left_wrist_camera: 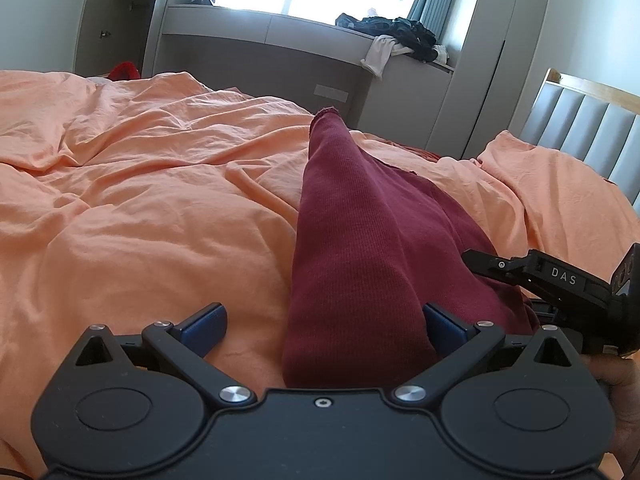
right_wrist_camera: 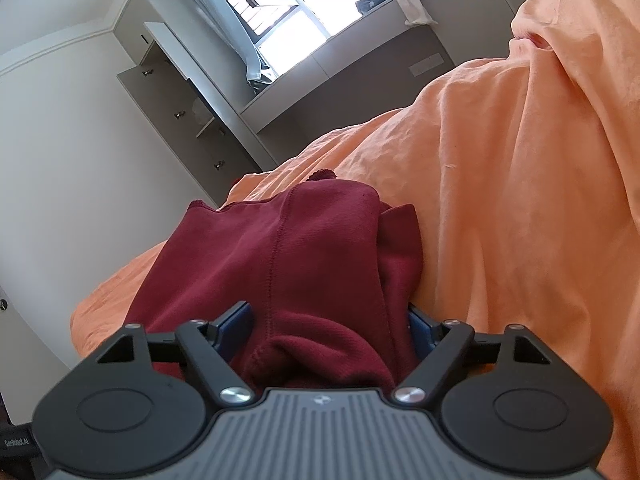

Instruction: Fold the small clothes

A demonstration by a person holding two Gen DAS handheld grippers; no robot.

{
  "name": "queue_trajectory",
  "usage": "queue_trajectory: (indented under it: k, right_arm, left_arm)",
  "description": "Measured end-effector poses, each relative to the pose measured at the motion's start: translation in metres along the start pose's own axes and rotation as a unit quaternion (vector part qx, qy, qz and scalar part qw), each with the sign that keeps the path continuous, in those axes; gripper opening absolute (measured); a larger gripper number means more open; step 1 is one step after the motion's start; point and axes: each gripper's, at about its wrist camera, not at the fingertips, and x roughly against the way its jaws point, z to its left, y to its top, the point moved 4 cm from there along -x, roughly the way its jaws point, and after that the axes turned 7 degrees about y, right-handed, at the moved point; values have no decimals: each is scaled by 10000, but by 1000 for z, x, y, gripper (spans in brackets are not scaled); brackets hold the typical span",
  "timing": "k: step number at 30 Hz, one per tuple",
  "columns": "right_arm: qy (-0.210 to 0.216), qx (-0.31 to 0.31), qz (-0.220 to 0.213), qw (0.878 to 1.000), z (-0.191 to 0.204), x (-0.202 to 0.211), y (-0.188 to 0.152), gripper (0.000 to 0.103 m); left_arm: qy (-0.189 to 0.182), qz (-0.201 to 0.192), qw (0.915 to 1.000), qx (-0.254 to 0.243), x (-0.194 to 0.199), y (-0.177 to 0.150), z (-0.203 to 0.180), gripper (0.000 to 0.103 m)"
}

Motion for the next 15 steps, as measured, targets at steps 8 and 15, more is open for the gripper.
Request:
queue_trajectory:
  k: [8,15]
  right_arm:
    - [-51,11,12,10000,0,-2,0,86]
    - [-108,113,32,9999,5,-5,-1,86]
  left_arm:
    - [26,14,10000,-59,1,1,-1,103]
    - [-131,1,9997,-183,11,13,-2,103]
